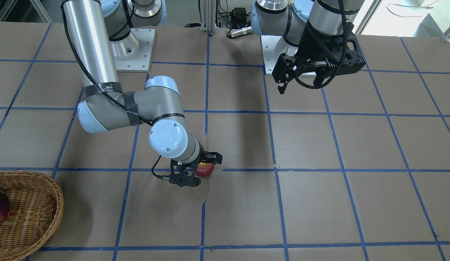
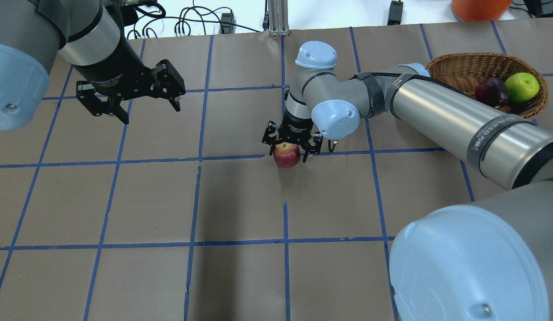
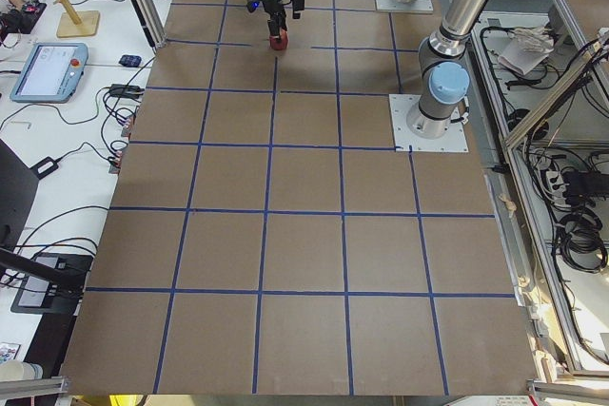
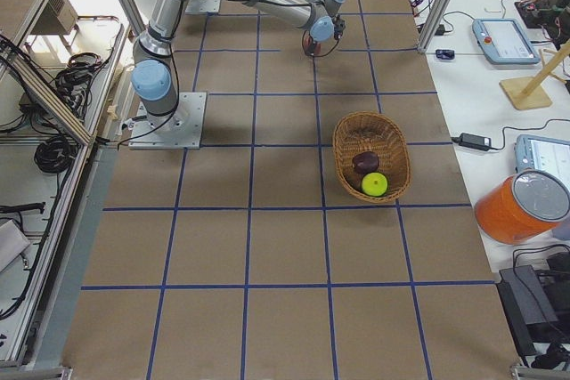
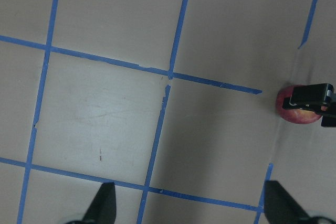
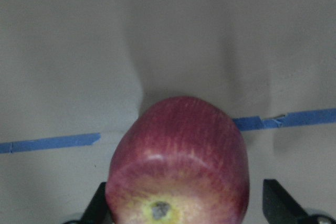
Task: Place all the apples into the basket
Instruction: 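Grasp the red apple with the right gripper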
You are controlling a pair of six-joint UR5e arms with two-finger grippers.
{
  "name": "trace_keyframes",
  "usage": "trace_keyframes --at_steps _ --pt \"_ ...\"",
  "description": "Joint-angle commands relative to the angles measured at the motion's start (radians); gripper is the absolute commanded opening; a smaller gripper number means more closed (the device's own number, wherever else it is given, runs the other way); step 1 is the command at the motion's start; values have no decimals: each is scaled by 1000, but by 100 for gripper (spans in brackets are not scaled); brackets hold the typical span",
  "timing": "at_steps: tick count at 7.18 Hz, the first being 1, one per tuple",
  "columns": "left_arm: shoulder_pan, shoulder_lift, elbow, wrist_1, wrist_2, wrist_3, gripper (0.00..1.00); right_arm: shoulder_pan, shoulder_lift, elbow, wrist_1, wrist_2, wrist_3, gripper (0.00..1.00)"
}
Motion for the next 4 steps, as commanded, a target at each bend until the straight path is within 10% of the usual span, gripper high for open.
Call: trace_keyframes --at_steps 1,2,4 --pt "0 0 0 0 0 0 100 0 9 -1 -26 -2 2 24" --pt "0 0 0 0 0 0 100 -3 4 -10 -43 -14 -8 0" --pt "0 0 -2 0 0 -2 100 -38 -81 -70 1 -67 -13 0"
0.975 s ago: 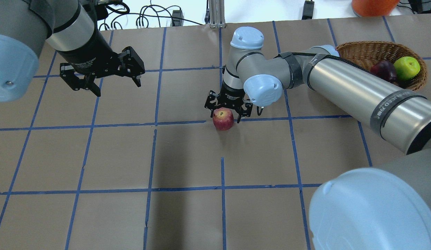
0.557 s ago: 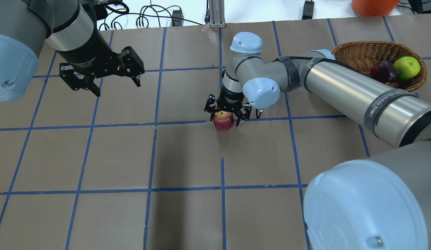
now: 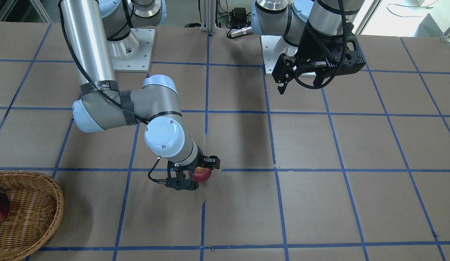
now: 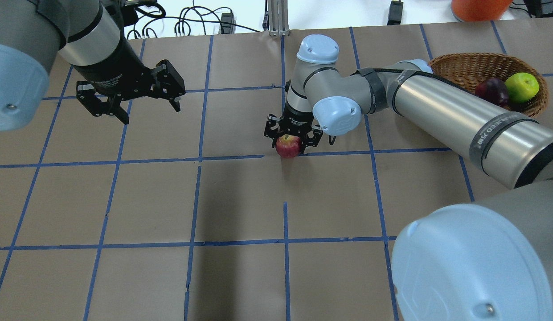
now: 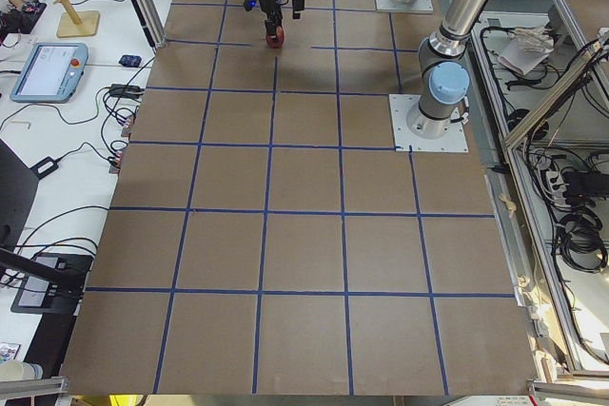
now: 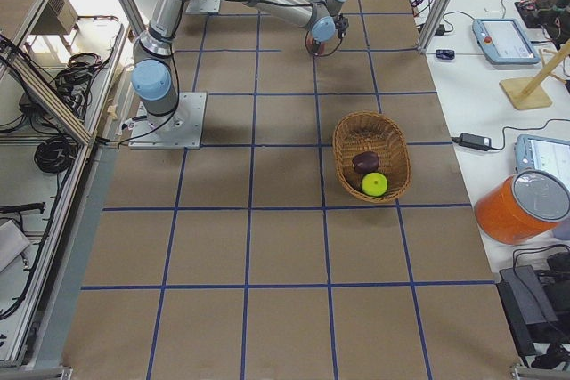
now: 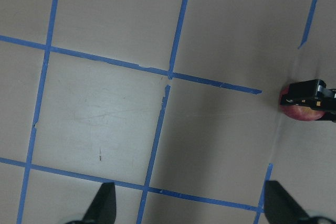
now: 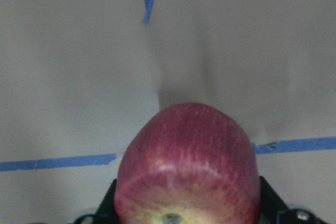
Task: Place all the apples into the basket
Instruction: 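Grasp the red apple with the right gripper, then carry the red apple into the basket and open the right gripper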
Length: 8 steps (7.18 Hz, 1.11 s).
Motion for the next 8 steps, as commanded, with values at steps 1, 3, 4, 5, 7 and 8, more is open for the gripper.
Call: trace_keyframes --at_steps 1,3,4,5,7,8 --pt "0 0 -1 0 0 -1 100 -74 -85 -78 125 -86 -40 0" --pt "0 2 -1 0 2 0 100 -198 -119 -160 257 -155 -199 0" --pt "0 2 -1 0 0 0 100 -266 -133 -213 325 -177 -288 0" --pt "0 2 -2 0 0 -1 100 -333 -129 -224 336 -211 -430 0" --pt "0 2 -2 0 0 -1 100 -459 -112 -232 315 -281 -620 0" --pt "0 2 -2 0 0 0 100 -490 -74 -233 265 -312 -712 0"
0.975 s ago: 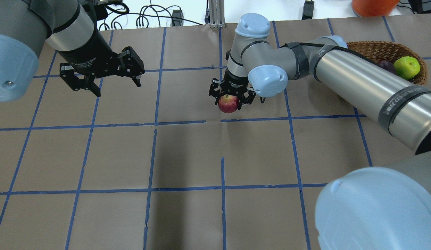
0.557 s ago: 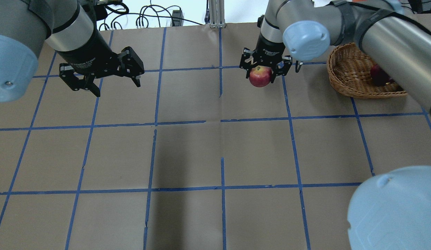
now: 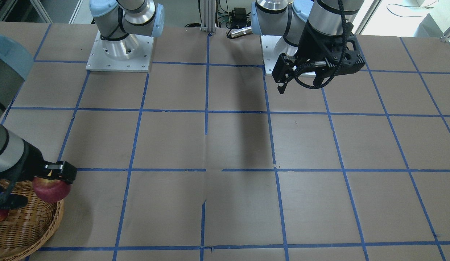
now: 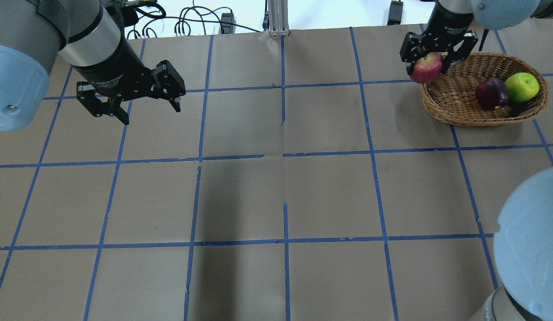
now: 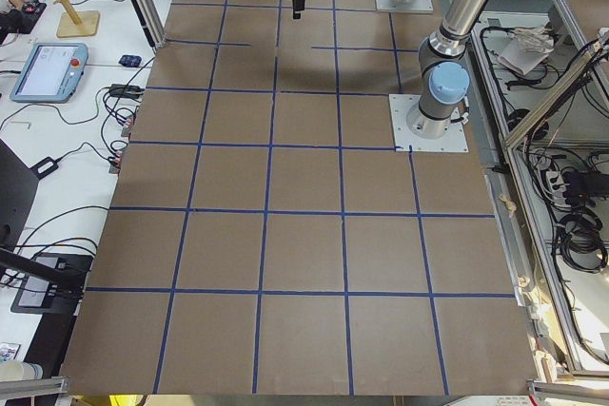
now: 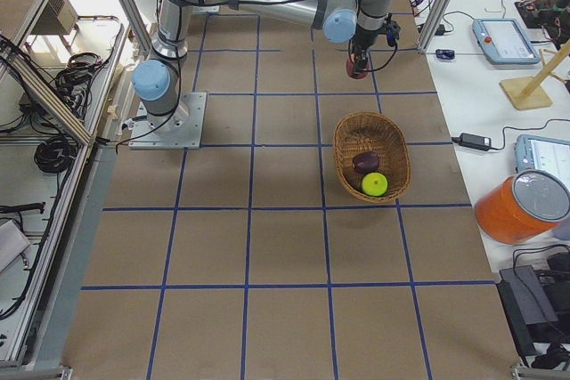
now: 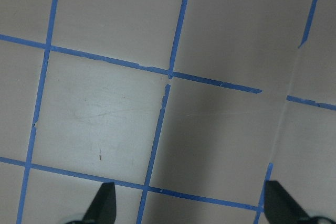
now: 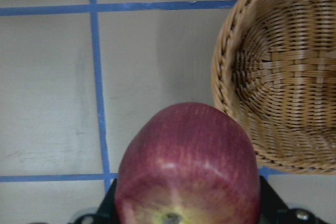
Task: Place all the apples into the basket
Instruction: 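Carry the red apple into the basket and open the right gripper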
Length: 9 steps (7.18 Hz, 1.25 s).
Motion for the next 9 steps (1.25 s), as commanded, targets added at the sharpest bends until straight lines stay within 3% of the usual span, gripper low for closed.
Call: trace_keyframes --at_steps 1,3,5,6,7,8,9 --pt "-1 0 -2 0 0 0 100 -98 83 -1 -101 -80 -122 0" --pt "-1 0 -2 0 0 0 100 -149 171 -1 -197 -92 -198 0" --pt "-1 0 -2 0 0 0 100 -149 179 5 -191 -76 -196 9" --pt "-1 0 -2 0 0 0 100 -149 198 6 -186 -78 -195 60" --pt "-1 0 -2 0 0 0 100 -149 199 8 -189 -78 -198 91" --pt "-1 0 -2 0 0 0 100 -149 199 8 -186 -78 -195 100" --pt "-1 0 -2 0 0 0 100 -149 190 -1 -177 -81 -195 100"
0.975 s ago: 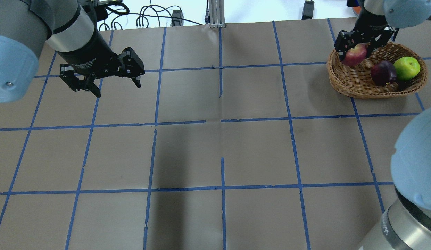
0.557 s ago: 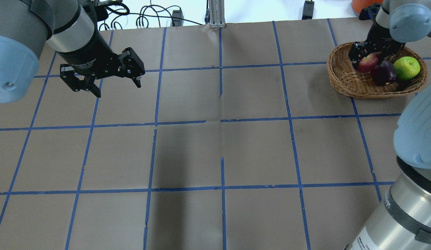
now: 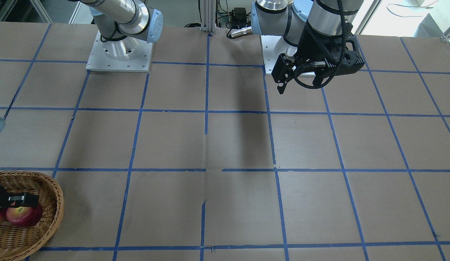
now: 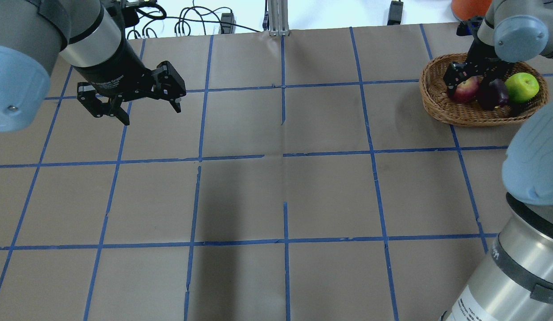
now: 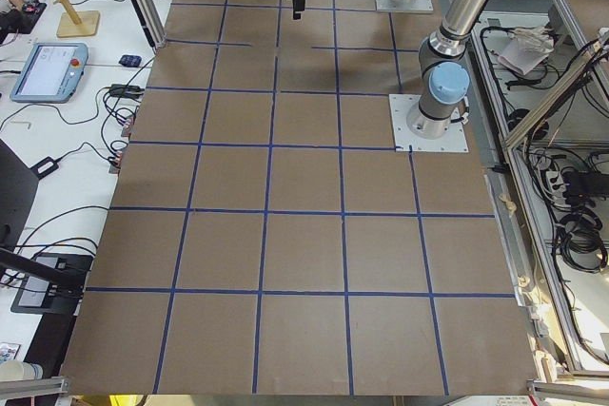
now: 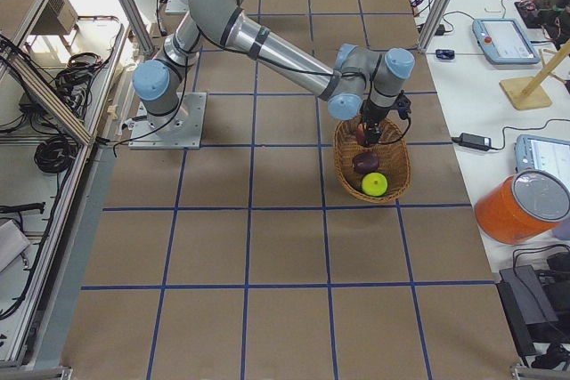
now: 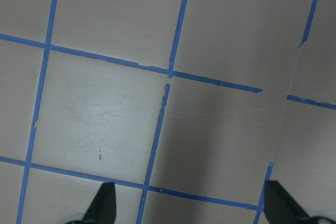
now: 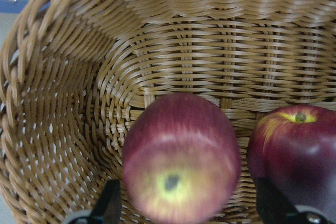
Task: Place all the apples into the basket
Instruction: 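Carry the red apple into the basket and open the right gripper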
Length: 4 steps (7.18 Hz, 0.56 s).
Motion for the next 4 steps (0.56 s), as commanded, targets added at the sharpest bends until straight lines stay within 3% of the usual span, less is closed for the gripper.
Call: trace_keyframes --at_steps 1,4 --pt "0 0 0 0 0 0 100 3 -32 -7 40 1 -2 100" --pt "2 0 0 -2 2 0 100 107 -278 1 242 25 30 100"
